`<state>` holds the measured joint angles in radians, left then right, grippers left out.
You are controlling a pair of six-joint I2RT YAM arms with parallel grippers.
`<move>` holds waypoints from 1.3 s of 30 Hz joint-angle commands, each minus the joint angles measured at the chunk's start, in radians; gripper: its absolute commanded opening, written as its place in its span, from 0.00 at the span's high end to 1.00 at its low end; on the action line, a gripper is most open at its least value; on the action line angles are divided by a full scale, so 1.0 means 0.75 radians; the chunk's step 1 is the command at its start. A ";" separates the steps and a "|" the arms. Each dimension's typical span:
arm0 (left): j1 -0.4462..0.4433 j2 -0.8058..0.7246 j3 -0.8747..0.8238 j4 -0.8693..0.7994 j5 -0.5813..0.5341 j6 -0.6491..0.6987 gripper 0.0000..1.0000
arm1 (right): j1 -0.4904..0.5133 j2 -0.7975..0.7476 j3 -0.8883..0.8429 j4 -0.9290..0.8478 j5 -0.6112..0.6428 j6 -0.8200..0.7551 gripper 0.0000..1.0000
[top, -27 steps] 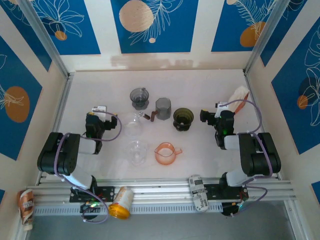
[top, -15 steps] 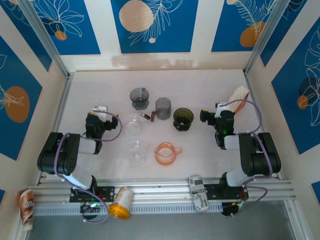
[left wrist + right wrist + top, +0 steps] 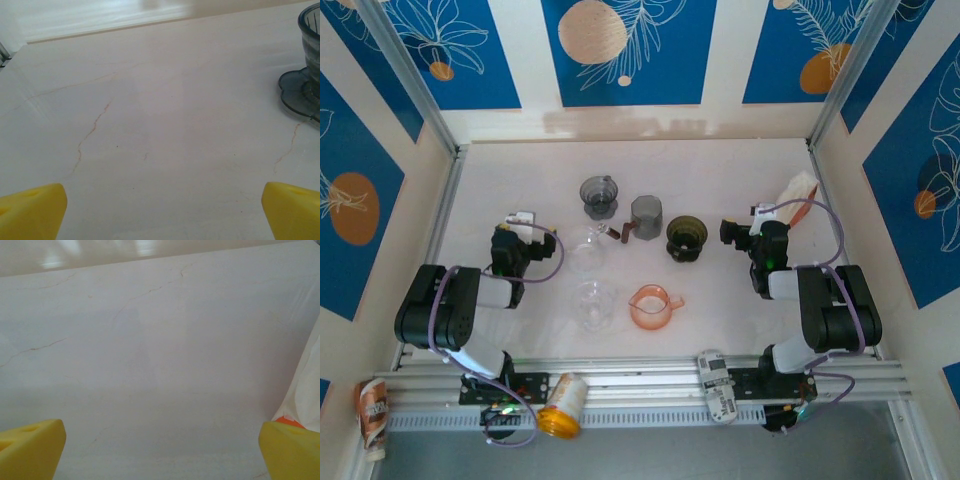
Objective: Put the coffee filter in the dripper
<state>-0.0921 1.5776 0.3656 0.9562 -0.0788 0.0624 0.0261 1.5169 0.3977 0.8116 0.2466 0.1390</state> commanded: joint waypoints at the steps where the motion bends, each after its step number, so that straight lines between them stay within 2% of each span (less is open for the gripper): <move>1: 0.004 -0.015 -0.008 0.018 0.027 0.017 0.00 | 0.006 0.006 -0.001 0.043 0.013 -0.013 0.01; 20: 0.027 -0.013 0.014 -0.026 0.050 -0.007 0.00 | -0.012 0.006 0.006 0.030 -0.026 -0.003 0.01; 23: 0.028 -0.017 0.007 -0.014 0.030 -0.012 0.00 | -0.016 0.006 0.005 0.026 -0.028 -0.003 0.01; 25: 0.028 -0.038 -0.011 0.010 -0.035 -0.041 0.00 | -0.015 0.002 -0.001 0.039 -0.033 -0.003 0.01; 28: 0.027 -0.135 -0.027 -0.046 -0.106 -0.065 0.00 | -0.035 -0.060 0.057 -0.121 -0.032 0.025 0.01; 32: 0.027 -0.282 -0.016 -0.188 -0.133 -0.070 0.00 | -0.031 -0.119 0.212 -0.466 0.012 0.058 0.01; 39: 0.030 -0.554 0.082 -0.405 -0.333 -0.257 0.00 | 0.021 -0.286 0.278 -0.656 0.185 0.127 0.01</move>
<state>-0.0788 1.2160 0.3737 0.7280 -0.2462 -0.0444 0.0269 1.3548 0.5739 0.4332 0.3054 0.1909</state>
